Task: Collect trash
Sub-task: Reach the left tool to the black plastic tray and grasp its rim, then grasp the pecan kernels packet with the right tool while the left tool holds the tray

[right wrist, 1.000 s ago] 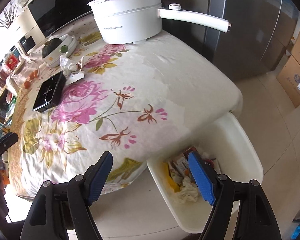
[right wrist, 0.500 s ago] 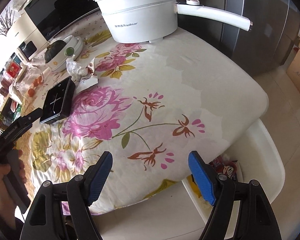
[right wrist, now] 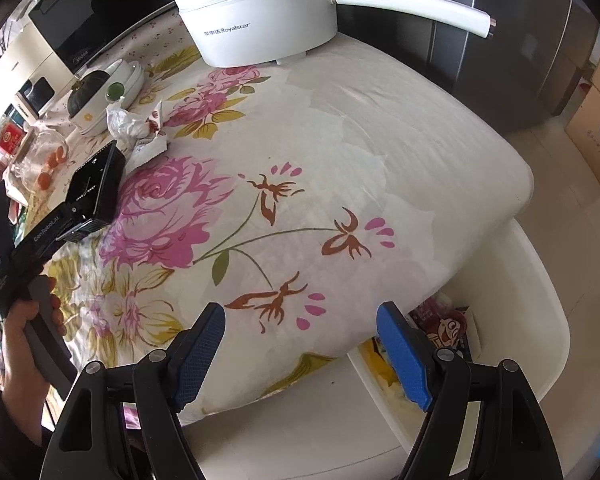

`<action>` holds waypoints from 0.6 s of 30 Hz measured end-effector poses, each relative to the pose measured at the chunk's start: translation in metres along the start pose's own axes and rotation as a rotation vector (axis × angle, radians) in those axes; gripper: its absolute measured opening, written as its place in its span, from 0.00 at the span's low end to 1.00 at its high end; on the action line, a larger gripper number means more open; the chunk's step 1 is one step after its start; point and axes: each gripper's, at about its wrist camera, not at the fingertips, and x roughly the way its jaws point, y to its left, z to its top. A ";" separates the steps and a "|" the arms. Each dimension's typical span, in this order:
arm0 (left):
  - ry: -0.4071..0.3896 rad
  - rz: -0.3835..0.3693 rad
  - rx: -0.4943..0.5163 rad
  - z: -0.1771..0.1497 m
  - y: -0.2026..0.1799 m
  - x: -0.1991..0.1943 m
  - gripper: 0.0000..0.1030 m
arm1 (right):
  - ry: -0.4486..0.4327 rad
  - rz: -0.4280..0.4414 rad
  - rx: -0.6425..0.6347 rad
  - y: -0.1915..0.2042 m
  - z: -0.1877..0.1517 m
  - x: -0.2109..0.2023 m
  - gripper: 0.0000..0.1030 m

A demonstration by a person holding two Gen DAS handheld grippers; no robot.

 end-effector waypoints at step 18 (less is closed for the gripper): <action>0.059 -0.030 -0.122 0.011 0.073 -0.071 0.55 | -0.065 0.040 -0.107 0.080 0.064 0.048 0.77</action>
